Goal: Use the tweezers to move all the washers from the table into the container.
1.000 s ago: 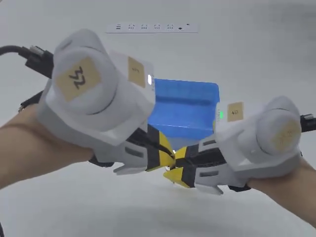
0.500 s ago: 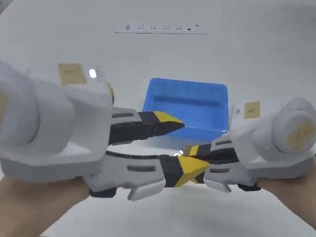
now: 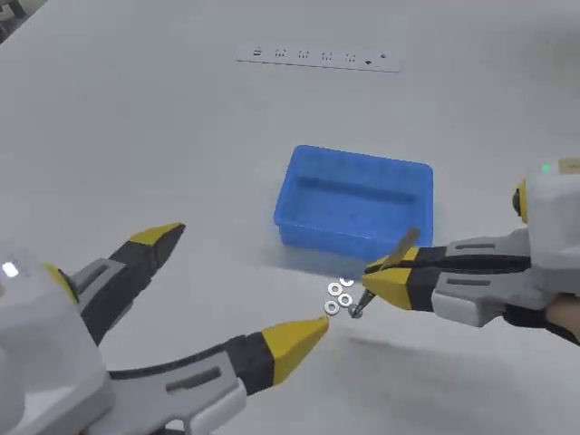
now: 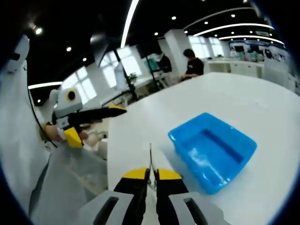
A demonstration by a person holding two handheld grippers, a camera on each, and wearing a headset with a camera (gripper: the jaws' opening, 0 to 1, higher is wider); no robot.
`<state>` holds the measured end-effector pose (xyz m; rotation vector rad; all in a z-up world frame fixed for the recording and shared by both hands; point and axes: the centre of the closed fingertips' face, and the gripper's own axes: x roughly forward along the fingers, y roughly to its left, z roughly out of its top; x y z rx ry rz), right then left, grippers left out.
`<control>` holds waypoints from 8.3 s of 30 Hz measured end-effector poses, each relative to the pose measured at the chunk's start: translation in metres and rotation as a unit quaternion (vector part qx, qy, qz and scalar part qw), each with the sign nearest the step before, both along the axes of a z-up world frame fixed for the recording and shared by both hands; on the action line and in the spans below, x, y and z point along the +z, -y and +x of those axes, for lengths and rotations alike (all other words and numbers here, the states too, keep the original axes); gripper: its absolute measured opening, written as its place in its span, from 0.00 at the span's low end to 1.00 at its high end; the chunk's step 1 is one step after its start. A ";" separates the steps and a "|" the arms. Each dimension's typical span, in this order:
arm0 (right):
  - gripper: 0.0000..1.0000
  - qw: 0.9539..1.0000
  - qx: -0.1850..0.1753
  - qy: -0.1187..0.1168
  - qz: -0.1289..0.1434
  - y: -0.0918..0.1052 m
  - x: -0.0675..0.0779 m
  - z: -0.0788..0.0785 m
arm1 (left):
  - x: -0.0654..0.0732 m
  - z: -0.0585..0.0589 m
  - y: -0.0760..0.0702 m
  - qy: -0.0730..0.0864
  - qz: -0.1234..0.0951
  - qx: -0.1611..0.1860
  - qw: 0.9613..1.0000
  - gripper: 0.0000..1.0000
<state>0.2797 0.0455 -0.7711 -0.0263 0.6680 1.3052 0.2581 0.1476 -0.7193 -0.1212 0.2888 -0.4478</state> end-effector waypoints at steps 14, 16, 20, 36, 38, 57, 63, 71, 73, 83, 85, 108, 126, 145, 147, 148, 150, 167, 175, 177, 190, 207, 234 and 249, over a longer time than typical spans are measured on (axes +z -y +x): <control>0.02 0.989 -0.137 0.039 0.050 0.028 0.046 0.065 | 0.014 0.001 -0.014 0.055 0.042 0.030 0.997 0.92; 0.02 0.985 -0.163 0.043 0.030 0.038 0.036 0.086 | 0.015 0.002 -0.013 0.061 0.049 0.031 0.996 0.92; 0.02 0.983 -0.177 0.055 -0.009 0.039 0.019 0.101 | 0.019 0.001 -0.009 0.070 0.040 0.019 0.997 0.93; 0.03 0.982 -0.121 0.101 -0.106 0.025 -0.024 0.112 | 0.003 0.000 -0.041 0.059 0.040 0.036 0.997 0.91; 0.03 0.982 -0.118 0.101 -0.106 0.025 -0.025 0.112 | 0.002 0.000 -0.040 0.057 0.041 0.036 0.997 0.91; 0.03 0.986 -0.121 0.113 -0.004 0.009 0.051 0.068 | 0.000 -0.002 -0.032 0.049 0.043 0.033 0.997 0.87; 0.02 0.993 -0.068 0.097 -0.009 -0.012 0.040 0.032 | -0.001 -0.002 -0.032 0.047 0.046 0.033 0.997 0.86; 0.03 0.998 -0.031 0.049 -0.023 -0.030 0.003 0.009 | 0.004 -0.001 -0.024 0.044 0.049 0.035 0.997 0.84; 0.03 0.998 -0.028 0.042 -0.025 -0.033 -0.003 0.006 | 0.003 -0.001 -0.027 0.044 0.048 0.037 0.997 0.84; 0.03 0.998 -0.032 0.017 -0.050 -0.032 -0.026 0.000 | 0.004 -0.001 -0.029 0.042 0.048 0.041 0.997 0.82; 0.03 0.998 -0.036 0.014 -0.051 -0.031 -0.028 0.002 | 0.004 -0.001 -0.026 0.038 0.050 0.040 0.997 0.81; 0.03 0.983 0.045 0.142 -0.109 -0.039 -0.035 -0.019 | 0.010 -0.001 -0.023 0.032 0.051 0.052 0.997 0.77; 0.02 0.992 -0.031 0.120 -0.025 -0.027 0.009 0.011 | 0.011 0.000 -0.031 0.033 0.035 0.062 0.997 0.76; 0.03 0.975 -0.207 0.077 0.021 0.025 0.029 0.104 | 0.006 -0.001 -0.028 0.026 0.034 0.048 0.998 0.73; 0.03 0.975 -0.212 0.071 0.011 0.026 0.022 0.110 | 0.007 -0.001 -0.029 0.026 0.035 0.050 0.998 0.73; 0.03 0.975 -0.214 0.066 0.005 0.026 0.019 0.112 | 0.007 -0.001 -0.029 0.026 0.035 0.051 0.998 0.73; 0.03 0.975 -0.215 0.063 -0.001 0.026 0.014 0.114 | 0.007 -0.001 -0.030 0.026 0.035 0.052 0.998 0.73; 0.03 0.980 -0.176 0.044 -0.074 0.012 -0.027 0.115 | -0.005 -0.003 -0.045 0.019 0.041 0.053 0.998 0.71; 0.03 0.981 -0.148 0.075 -0.099 0.013 -0.028 0.113 | -0.007 -0.003 -0.045 0.018 0.043 0.051 0.998 0.70; 0.04 0.981 -0.146 0.077 -0.098 0.013 -0.026 0.112 | -0.007 -0.003 -0.044 0.018 0.043 0.051 0.998 0.70; 0.03 0.984 -0.134 0.113 -0.042 0.007 0.026 0.088 | -0.006 -0.002 -0.044 0.019 0.041 0.051 0.998 0.68; 0.03 0.994 -0.079 0.057 -0.051 -0.013 -0.014 0.025 | -0.005 -0.003 -0.037 0.018 0.046 0.045 0.998 0.65; 0.04 0.995 -0.036 0.053 -0.081 -0.023 -0.034 0.006 | -0.003 -0.003 -0.036 0.016 0.045 0.045 0.998 0.64; 0.02 0.982 0.037 0.143 -0.115 -0.023 -0.038 -0.006 | -0.004 -0.003 -0.037 0.017 0.049 0.044 0.998 0.63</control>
